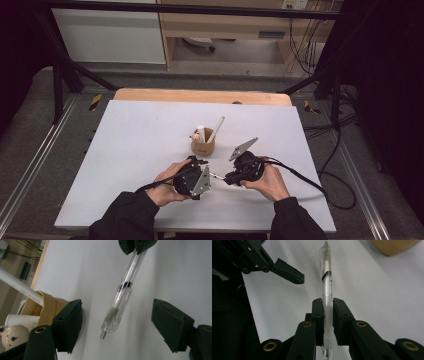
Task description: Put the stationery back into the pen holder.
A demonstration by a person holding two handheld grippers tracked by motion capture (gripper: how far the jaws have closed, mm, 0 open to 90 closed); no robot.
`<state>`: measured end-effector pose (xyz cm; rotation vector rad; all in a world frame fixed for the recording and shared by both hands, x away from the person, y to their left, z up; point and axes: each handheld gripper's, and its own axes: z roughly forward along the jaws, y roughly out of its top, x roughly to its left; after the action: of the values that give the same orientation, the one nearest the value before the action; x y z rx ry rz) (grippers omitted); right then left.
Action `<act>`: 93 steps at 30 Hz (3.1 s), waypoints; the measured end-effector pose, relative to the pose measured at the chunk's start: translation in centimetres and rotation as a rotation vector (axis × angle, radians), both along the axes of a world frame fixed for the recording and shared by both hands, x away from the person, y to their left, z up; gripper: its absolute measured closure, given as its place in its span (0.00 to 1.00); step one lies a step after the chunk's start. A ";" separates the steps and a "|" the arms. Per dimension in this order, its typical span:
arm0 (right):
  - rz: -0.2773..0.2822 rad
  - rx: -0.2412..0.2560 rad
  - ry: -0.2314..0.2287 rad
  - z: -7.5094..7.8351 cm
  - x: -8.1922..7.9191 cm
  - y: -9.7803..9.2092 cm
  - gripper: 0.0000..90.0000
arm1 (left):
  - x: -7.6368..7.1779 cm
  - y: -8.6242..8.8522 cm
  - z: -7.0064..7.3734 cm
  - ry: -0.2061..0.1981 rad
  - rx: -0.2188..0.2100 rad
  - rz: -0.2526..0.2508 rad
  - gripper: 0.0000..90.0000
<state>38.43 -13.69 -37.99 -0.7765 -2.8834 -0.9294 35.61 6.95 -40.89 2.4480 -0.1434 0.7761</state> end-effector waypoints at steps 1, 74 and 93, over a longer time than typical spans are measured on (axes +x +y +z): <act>0.004 -0.002 -0.002 0.0 0.0 0.1 0.89 | 0.0 -0.1 0.0 -0.015 0.012 -0.007 0.32; -0.341 0.155 -0.175 -4.2 -1.0 -8.3 0.02 | 2.9 2.9 1.7 0.175 -0.270 0.270 0.87; -0.401 0.198 -0.169 -6.2 -1.9 -10.9 0.01 | 5.1 3.9 4.6 0.300 -0.512 0.435 0.87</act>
<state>36.51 -24.54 -44.22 -1.3447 -2.7559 -1.3529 40.76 10.84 -36.26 2.0793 0.6416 0.5208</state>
